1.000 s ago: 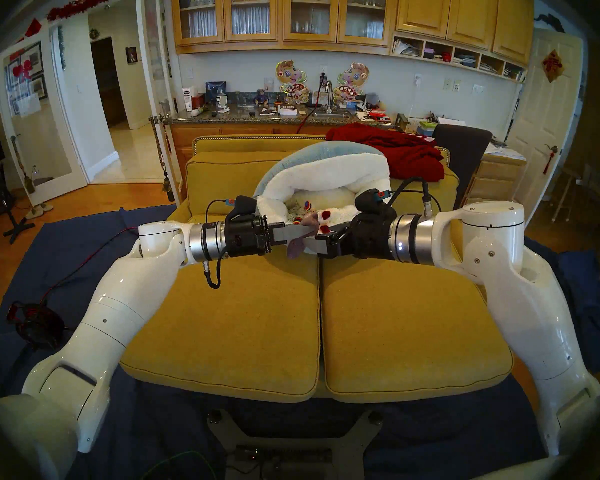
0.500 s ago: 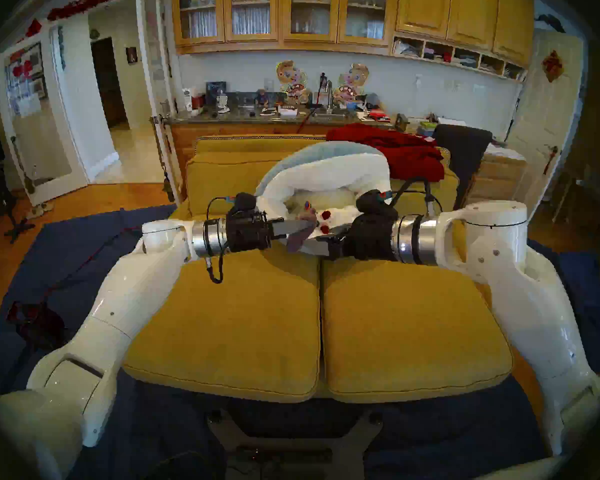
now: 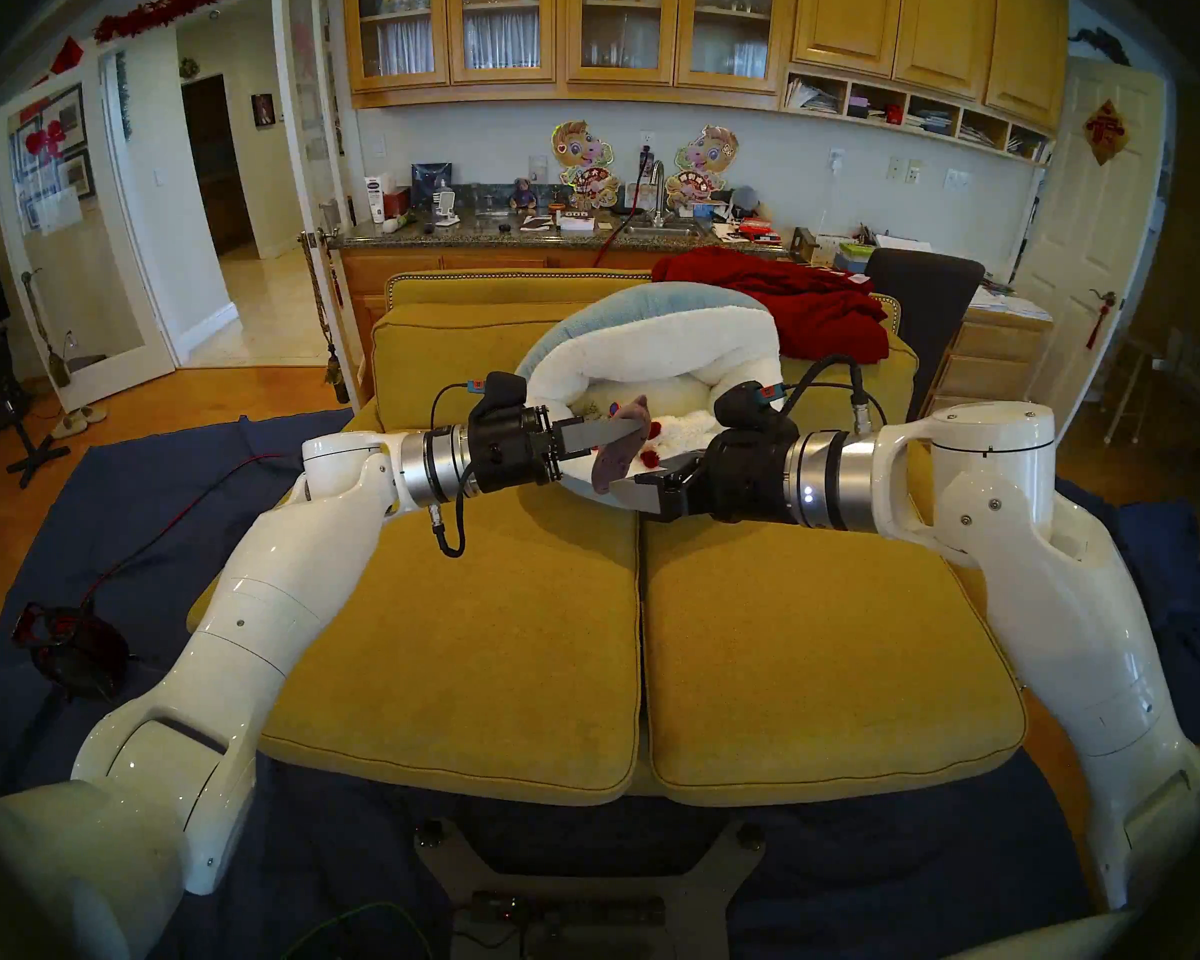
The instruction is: Put toys into dog bed
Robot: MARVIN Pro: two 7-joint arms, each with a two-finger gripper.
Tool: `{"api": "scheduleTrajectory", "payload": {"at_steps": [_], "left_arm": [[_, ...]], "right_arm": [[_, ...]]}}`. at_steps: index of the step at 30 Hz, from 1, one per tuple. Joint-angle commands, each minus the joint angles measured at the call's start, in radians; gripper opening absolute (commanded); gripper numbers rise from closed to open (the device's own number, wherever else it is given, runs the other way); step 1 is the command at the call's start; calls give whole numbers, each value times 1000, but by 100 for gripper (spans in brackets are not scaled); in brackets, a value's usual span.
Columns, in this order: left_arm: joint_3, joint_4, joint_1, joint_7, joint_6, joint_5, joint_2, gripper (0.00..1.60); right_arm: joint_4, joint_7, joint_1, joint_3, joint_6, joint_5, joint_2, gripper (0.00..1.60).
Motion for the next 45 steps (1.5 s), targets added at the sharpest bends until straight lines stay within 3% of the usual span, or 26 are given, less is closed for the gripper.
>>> {"api": "scheduleTrajectory", "payload": {"at_steps": [1, 29, 45], "left_arm": [[-30, -21, -32, -48, 32, -72, -38, 0], [-50, -112, 39, 78, 142, -196, -86, 0], [-29, -132, 76, 101, 109, -179, -87, 0]], "right_arm": [[-12, -4, 12, 17, -2, 7, 2, 160], [-17, -43, 13, 5, -12, -2, 13, 160], [-20, -56, 0, 29, -20, 6, -1, 160]]}}
